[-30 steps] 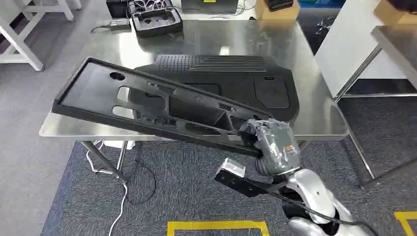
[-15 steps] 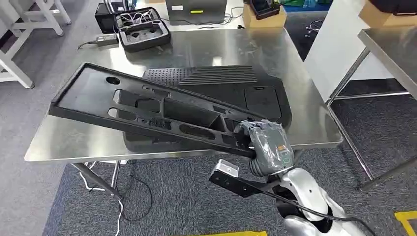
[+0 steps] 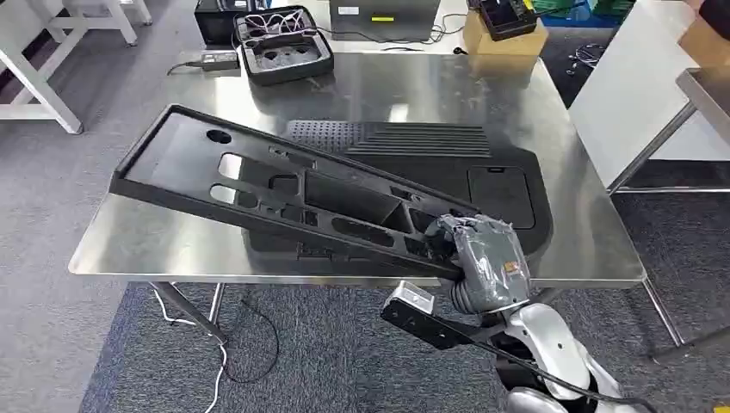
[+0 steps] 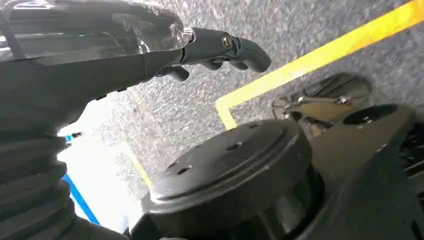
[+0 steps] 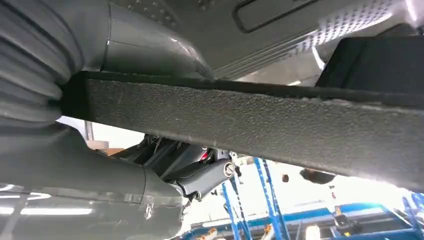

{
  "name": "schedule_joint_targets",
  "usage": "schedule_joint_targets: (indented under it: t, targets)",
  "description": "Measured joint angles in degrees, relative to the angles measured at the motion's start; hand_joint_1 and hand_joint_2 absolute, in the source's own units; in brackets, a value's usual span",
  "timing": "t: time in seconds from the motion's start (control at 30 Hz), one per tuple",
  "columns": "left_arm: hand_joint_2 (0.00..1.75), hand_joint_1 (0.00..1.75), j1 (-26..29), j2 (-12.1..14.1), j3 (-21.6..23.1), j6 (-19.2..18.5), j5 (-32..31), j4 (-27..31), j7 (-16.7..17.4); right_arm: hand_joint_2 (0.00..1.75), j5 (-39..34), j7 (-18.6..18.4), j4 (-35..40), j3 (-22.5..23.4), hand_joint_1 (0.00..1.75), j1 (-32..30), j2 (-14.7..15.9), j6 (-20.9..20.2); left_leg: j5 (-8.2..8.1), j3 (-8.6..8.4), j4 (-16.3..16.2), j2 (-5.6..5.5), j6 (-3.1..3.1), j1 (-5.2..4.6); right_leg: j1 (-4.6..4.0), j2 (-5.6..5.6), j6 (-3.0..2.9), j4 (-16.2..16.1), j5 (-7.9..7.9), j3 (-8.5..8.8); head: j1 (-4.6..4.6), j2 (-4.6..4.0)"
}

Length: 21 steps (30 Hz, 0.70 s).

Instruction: Take the parts from the cabinet and place them on the table.

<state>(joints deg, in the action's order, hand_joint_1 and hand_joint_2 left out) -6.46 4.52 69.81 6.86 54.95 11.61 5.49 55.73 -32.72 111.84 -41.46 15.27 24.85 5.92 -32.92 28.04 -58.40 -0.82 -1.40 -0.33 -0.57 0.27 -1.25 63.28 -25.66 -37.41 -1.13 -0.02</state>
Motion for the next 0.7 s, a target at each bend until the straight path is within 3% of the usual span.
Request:
schedule_joint_targets:
  t: [0.03, 0.07, 0.1, 0.17, 0.2, 0.27, 0.3, 0.33, 0.37, 0.43, 0.47, 0.5, 0.53, 0.57, 0.6, 0.7]
  targets:
    - [1.75, 0.0, -0.18, 0.14, 0.0, 0.02, -0.02, -0.04, 0.0, 1.75, 0.02, 0.0, 0.11, 0.0, 1.75, 0.01, 0.0, 0.02, -0.13, 0.03, -0.02, -0.14, 0.37, -0.1, -0.19, -0.02, -0.11, -1.53, 0.08, 0.62, 0.15, 0.02]
    - [1.75, 0.0, -0.16, 0.11, 0.0, -0.04, -0.07, -0.02, 0.02, 1.75, 0.09, 0.0, 0.13, 0.02, 1.75, 0.08, 0.0, 0.02, -0.15, 0.14, 0.17, 0.09, 0.71, 0.34, -0.43, -0.03, -0.11, -2.39, -0.9, 1.03, -0.4, 0.02]
    - [1.75, 0.0, -0.14, 0.09, 0.0, -0.09, -0.2, -0.02, 0.02, 1.75, 0.09, 0.0, 0.13, 0.07, 1.75, 0.08, 0.0, 0.02, -0.17, 0.1, 0.47, 0.19, 0.94, 0.43, -0.45, 0.0, -0.23, -2.72, -1.28, 1.15, -0.39, 0.02]
    - [1.75, 0.0, -0.28, 0.29, 0.02, -0.09, -0.28, -0.04, 0.04, 1.75, 0.15, -0.02, 0.22, 0.09, 1.75, 0.02, 0.0, 0.04, -0.7, -0.74, 1.15, 0.24, 1.56, -0.14, 0.55, -0.14, -0.34, -4.58, -1.33, 2.4, -0.48, 0.02]
    - [1.75, 0.0, -0.29, 0.26, 0.02, -0.09, -0.31, -0.02, 0.04, 1.75, 0.26, -0.02, 0.26, 0.09, 1.75, 0.07, 0.0, 0.04, -1.2, -0.86, -0.18, 0.38, 1.95, -0.1, 0.67, -0.15, -0.38, -5.29, -1.39, 3.3, -0.4, 0.02]
    - [1.75, 0.0, -0.33, 0.29, 0.02, -0.07, -0.35, -0.02, 0.04, 1.75, 0.31, -0.02, 0.26, 0.11, 1.75, 0.07, 0.0, 0.04, -4.69, 3.99, -8.9, 0.37, 2.52, 0.31, 0.88, -0.4, -0.73, -5.65, -1.95, 4.32, 0.87, 0.02]
    - [1.75, 0.0, -0.3, 0.29, -0.02, -0.07, -0.31, -0.04, 0.02, 1.75, 0.31, -0.02, 0.26, 0.11, 1.75, 0.02, 0.0, 0.04, -5.91, 6.32, -12.66, 0.37, 2.73, 0.43, 0.9, -0.46, -0.75, -5.63, -2.26, 4.56, 0.96, 0.02]
    - [1.75, 0.0, -0.36, 0.35, -0.04, -0.11, -0.31, -0.02, -0.13, 1.75, 0.33, -0.07, 0.26, 0.11, 1.75, -0.06, 0.0, 0.04, -6.46, 8.59, -16.0, 0.37, 2.92, 0.51, 0.93, -0.47, -0.73, -5.59, -2.59, 4.92, 1.31, 0.02]
    - [1.75, 0.0, -0.45, 0.48, -0.07, -0.22, -0.28, -0.02, -0.15, 1.75, 0.33, -0.07, 0.24, 0.11, 1.75, -0.15, 0.0, 0.02, -5.04, 10.14, -17.22, 0.37, 3.08, 0.48, 1.04, -0.48, -0.65, -5.57, -3.11, 5.68, 1.68, 0.02]
    - [1.75, 0.0, -0.44, 0.57, -0.05, -0.22, -0.31, -0.02, -0.15, 1.75, 0.35, -0.11, 0.24, 0.11, 1.75, -0.22, 0.0, 0.02, 0.78, 8.3, -11.19, 0.37, 3.21, 0.52, 1.24, -0.38, -0.35, -5.55, -4.01, 7.08, 1.99, 0.02]
    - [1.75, 0.0, -0.4, 0.59, -0.04, -0.15, -0.35, -0.04, -0.15, 1.75, 0.35, -0.13, 0.24, 0.11, 1.75, -0.21, 0.0, 0.02, 5.04, 6.15, -5.02, 0.38, 3.2, 0.61, 1.34, -0.31, -0.07, -5.47, -4.67, 8.09, 2.25, 0.02]
    - [1.75, 0.0, -0.27, 0.59, -0.04, -0.15, -0.35, -0.04, -0.13, 1.75, 0.35, -0.13, 0.24, 0.11, 1.75, -0.25, 0.0, 0.02, 5.49, 5.06, -2.77, 0.37, 2.95, 0.58, 1.37, -0.29, 0.25, -5.49, -5.19, 8.58, 2.45, 0.02]
    - [1.75, 0.0, -0.11, 0.57, -0.02, -0.15, -0.37, -0.04, -0.13, 1.75, 0.37, -0.17, 0.26, 0.11, 1.75, -0.16, 0.0, 0.04, 5.45, 5.18, -2.53, 0.37, 2.8, 0.12, 1.0, -0.16, 0.62, -5.23, -5.43, 8.63, 2.64, 0.02]
    - [1.75, 0.0, -0.13, 0.57, -0.02, -0.15, -0.39, -0.04, -0.13, 1.75, 0.35, -0.17, 0.26, 0.11, 1.75, -0.2, 0.0, 0.04, 4.75, 4.54, -1.26, 0.39, 2.3, 0.36, 1.04, -0.07, 0.81, -5.16, -5.5, 8.37, 2.93, 0.02]
    - [1.75, 0.0, -0.18, 0.57, -0.02, -0.15, -0.37, -0.04, -0.13, 1.75, 0.37, -0.2, 0.26, 0.11, 1.75, -0.25, 0.0, 0.04, 3.83, 4.14, -0.69, 0.25, 1.58, 0.23, 0.99, -0.08, 1.04, -5.26, -5.38, 7.98, 2.66, 0.02]
    - [1.75, 0.0, -0.21, 0.53, -0.02, -0.15, -0.39, -0.02, -0.13, 1.75, 0.42, -0.18, 0.33, 0.15, 1.75, -0.25, 0.02, 0.04, 3.9, 3.77, 0.13, 0.24, 0.63, 0.61, 1.02, -0.19, 1.92, -4.98, -6.14, 7.99, 2.18, 0.02]
